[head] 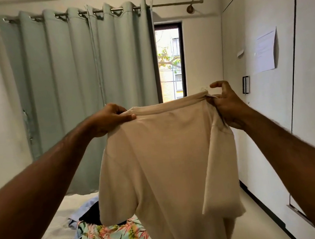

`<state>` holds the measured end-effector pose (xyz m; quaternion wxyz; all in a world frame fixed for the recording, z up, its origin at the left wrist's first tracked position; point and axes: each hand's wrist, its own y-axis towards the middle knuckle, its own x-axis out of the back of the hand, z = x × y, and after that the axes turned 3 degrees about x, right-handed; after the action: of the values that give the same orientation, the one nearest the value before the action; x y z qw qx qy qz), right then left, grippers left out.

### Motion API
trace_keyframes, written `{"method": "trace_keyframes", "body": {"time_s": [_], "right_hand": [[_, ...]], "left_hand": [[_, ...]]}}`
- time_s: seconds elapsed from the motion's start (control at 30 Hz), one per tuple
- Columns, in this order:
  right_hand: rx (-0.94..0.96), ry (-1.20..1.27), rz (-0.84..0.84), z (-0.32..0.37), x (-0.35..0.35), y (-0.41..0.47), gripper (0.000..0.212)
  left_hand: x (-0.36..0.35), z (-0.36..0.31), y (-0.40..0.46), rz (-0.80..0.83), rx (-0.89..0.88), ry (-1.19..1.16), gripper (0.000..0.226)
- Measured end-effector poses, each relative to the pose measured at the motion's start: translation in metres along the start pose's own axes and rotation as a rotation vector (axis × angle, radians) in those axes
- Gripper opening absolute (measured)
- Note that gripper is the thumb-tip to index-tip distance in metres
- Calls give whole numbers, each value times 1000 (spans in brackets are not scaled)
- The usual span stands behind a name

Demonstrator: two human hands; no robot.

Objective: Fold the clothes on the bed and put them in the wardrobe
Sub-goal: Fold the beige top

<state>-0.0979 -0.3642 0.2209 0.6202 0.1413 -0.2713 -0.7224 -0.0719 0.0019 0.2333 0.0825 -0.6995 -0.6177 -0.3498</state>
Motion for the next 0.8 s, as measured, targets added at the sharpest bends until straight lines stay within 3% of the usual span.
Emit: {"method": "trace_keyframes", "body": {"time_s": [0.1,0.2,0.33,0.5,0.6,0.67,0.73,0.8], "right_hand": [[105,-273,-152,-10,-10,7,8],[116,-257,-150,-8,-20,-2,34],[144,-279,85,2,-14,-17,34],[83,-239,135,-2,17,-11,29],[50,-600,38,-5,11,-5,30],[40,-881,-160,-4,-2,-7,30],[-46,-918,-288,-2,-14,-8,29],[-161,-753,-274,-5,-26,0,24]], "left_hand": [[-2,2,1,32,33,-145,28],[-21,2,3,-181,-13,-312,20],[-16,-4,6,-505,-155,-4,42],[11,-17,-2,-336,-249,-71,45],[15,-23,-9,-227,-265,-9,29],[16,-22,-7,-181,-237,81,22],[13,-18,0,-253,-164,254,16],[3,-16,5,-434,-49,568,16]]}}
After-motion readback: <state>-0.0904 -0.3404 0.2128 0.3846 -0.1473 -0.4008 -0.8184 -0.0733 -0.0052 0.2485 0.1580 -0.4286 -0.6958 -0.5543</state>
